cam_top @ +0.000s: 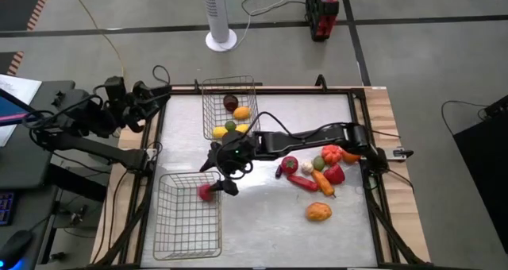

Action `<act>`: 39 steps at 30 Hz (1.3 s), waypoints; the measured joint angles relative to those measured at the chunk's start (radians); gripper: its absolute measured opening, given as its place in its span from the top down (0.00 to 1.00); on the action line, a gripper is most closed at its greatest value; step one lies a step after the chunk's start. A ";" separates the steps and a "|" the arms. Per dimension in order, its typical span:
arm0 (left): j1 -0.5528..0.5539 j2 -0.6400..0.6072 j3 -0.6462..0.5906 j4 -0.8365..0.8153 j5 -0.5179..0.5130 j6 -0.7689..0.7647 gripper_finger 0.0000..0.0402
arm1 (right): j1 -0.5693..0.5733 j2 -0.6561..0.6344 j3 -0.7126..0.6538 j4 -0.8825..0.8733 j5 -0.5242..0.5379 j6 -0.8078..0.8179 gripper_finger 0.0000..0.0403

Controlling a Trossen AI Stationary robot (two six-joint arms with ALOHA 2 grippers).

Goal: Sort produce into baskets
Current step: Put the top red tomato into the bottom wire basket, then put the red tomato into the bottom wire basket

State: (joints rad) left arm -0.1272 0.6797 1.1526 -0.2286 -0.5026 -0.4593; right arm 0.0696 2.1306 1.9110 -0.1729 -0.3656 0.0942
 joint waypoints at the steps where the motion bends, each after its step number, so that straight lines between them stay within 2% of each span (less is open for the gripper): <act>1: 0.000 0.000 0.000 0.000 0.000 -0.001 0.41 | -0.003 -0.014 0.000 -0.046 0.002 -0.029 0.06; 3: 0.000 0.001 0.000 -0.001 -0.006 -0.003 0.41 | -0.015 -0.048 0.001 -0.143 0.034 -0.086 0.06; 10: 0.000 0.046 0.000 -0.070 -0.049 -0.059 0.41 | -0.080 -0.172 -0.005 -0.711 0.246 -0.235 0.07; 13: 0.000 0.086 -0.001 -0.100 -0.090 -0.059 0.41 | -0.085 -0.205 -0.058 -0.863 0.275 -0.289 0.09; 16: 0.000 0.130 -0.001 -0.115 -0.099 -0.059 0.41 | -0.089 -0.236 -0.169 -0.933 0.285 -0.333 0.12; 21: -0.011 0.190 -0.001 -0.129 -0.070 -0.091 0.41 | -0.100 -0.323 -0.408 -0.912 0.290 -0.313 0.18; 27: -0.012 0.214 -0.001 -0.153 -0.007 -0.072 0.41 | -0.124 -0.416 -0.629 -0.732 0.284 -0.158 0.19; 31: -0.012 0.210 -0.001 -0.203 0.052 -0.071 0.41 | -0.122 -0.438 -0.685 -0.692 0.271 -0.087 0.14; 39: -0.011 0.181 -0.001 -0.263 0.057 0.077 0.41 | -0.085 -0.351 -0.718 -0.640 0.281 0.044 0.04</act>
State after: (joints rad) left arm -0.1385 0.8602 1.1515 -0.4919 -0.4452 -0.3826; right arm -0.0155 1.7798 1.1934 -0.8127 -0.0848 0.1379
